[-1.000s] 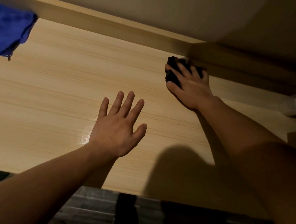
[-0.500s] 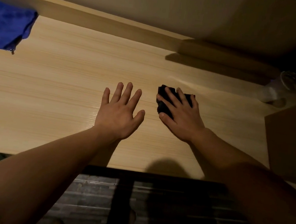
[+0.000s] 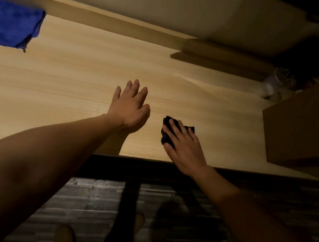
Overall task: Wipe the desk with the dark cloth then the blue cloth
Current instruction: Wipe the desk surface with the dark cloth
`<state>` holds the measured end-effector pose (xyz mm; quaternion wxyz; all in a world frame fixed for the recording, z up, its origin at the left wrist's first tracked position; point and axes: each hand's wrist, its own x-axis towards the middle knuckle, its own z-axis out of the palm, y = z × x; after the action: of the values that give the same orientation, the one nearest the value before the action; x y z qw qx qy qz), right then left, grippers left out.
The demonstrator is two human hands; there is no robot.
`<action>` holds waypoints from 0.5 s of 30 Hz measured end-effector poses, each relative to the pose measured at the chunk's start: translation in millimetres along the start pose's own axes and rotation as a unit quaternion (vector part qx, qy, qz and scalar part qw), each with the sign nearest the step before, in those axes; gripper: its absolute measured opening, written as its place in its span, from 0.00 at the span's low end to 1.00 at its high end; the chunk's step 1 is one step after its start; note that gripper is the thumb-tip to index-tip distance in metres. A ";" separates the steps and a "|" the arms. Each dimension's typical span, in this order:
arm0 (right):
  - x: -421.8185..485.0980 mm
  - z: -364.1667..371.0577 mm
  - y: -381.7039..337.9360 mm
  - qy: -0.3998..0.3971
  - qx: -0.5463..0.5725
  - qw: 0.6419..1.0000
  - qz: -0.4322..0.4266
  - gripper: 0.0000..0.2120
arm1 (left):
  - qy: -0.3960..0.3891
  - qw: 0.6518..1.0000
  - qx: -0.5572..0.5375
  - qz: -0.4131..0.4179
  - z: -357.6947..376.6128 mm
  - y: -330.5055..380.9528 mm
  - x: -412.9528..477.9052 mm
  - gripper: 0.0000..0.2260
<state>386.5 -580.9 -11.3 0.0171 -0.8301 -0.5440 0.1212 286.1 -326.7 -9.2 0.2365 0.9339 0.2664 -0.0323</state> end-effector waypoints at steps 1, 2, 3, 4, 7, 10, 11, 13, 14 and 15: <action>-6.2 0.4 -5.7 -0.004 0.007 1.000 0.003 0.28 | 0.013 0.999 -0.041 0.003 -1.8 3.5 -8.6 0.31; -11.6 0.2 -11.6 -0.007 0.016 1.000 0.009 0.27 | 0.023 0.995 -0.093 0.000 -3.0 8.9 -20.7 0.30; -15.9 -0.9 -17.9 -0.012 0.030 0.999 0.017 0.27 | 0.025 0.987 -0.158 -0.012 -3.1 15.7 -34.8 0.28; -18.8 -3.2 -24.4 -0.022 0.051 0.998 0.027 0.26 | 0.020 0.972 -0.231 -0.032 -2.8 23.0 -49.8 0.25; -17.5 -21.5 -45.2 -0.066 0.128 0.989 0.026 0.25 | 0.003 0.878 -0.453 -0.155 -5.7 47.9 -87.3 0.14; -3.7 -51.6 -72.4 -0.057 0.131 0.989 -0.040 0.30 | -0.074 0.688 -0.675 -0.257 -21.5 62.4 -114.4 0.18; 3.7 -61.5 -82.0 -0.049 0.114 0.990 -0.063 0.31 | -0.099 0.612 -0.736 -0.272 -29.8 62.3 -121.2 0.21; 19.3 -80.8 -100.9 -0.039 0.072 0.991 -0.105 0.31 | -0.098 0.488 -0.824 -0.272 -52.1 58.9 -128.9 0.22; 26.9 -88.9 -109.5 -0.036 0.053 0.990 -0.123 0.31 | -0.086 0.444 -0.853 -0.261 -63.6 55.5 -131.4 0.21; 34.2 -97.2 -117.3 -0.030 0.039 0.989 -0.139 0.32 | -0.070 0.420 -0.869 -0.251 -75.1 52.4 -132.3 0.20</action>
<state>315.3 -492.0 95.5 0.0497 -0.7410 -0.6495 0.1632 194.7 -395.2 104.2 0.9219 0.1174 0.3573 0.0930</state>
